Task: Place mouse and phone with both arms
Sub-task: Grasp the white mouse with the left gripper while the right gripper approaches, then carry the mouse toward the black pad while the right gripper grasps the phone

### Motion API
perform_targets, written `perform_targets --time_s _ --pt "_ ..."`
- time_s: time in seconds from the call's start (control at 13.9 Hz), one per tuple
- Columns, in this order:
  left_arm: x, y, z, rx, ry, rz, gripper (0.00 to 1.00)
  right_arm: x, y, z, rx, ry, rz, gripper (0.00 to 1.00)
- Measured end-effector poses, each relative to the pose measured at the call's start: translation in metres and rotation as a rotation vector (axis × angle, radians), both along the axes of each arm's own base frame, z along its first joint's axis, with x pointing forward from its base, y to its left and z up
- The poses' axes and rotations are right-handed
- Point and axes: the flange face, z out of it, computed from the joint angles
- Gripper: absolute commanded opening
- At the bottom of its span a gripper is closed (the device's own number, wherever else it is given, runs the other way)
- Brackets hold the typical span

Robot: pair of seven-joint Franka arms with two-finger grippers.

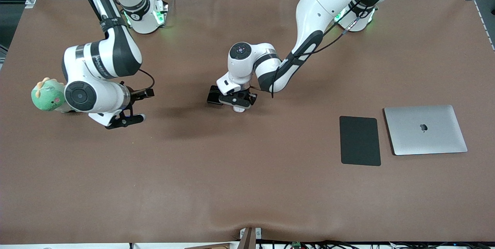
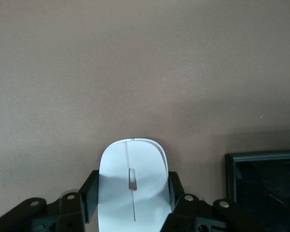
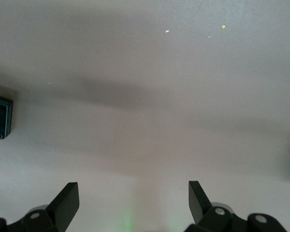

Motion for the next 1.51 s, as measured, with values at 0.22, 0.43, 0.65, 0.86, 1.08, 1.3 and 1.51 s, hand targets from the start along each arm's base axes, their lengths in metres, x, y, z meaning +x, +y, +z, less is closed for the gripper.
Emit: perform_targets --time_s 0.22,0.43,0.65,0.86,1.08,1.3,1.51 --pt "0.006 0.001 0.015 0.029 -0.007 0.03 0.0 -0.013 0.028 -0.024 -0.016 -0.043 -0.018 1.0" --pt "0.021 0.001 0.057 0.007 -0.049 0.074 0.0 -0.031 0.058 -0.051 -0.022 -0.103 -0.061 1.0" --pt "0.054 0.025 0.094 -0.018 -0.07 0.16 0.0 -0.049 0.091 -0.063 -0.026 -0.128 -0.101 1.0" --pt "0.105 0.075 0.118 -0.024 -0.092 0.264 0.0 -0.058 0.109 -0.072 -0.01 -0.139 -0.124 1.0" --pt "0.157 0.136 0.145 -0.035 -0.128 0.363 0.0 -0.07 0.132 -0.096 -0.02 -0.163 -0.173 1.0" --pt "0.201 0.205 0.16 -0.01 -0.149 0.401 0.0 -0.087 0.164 -0.127 -0.007 -0.154 -0.21 1.0" --pt "0.227 0.269 0.155 0.041 -0.137 0.37 0.0 -0.094 0.183 -0.142 0.015 -0.168 -0.261 1.0"
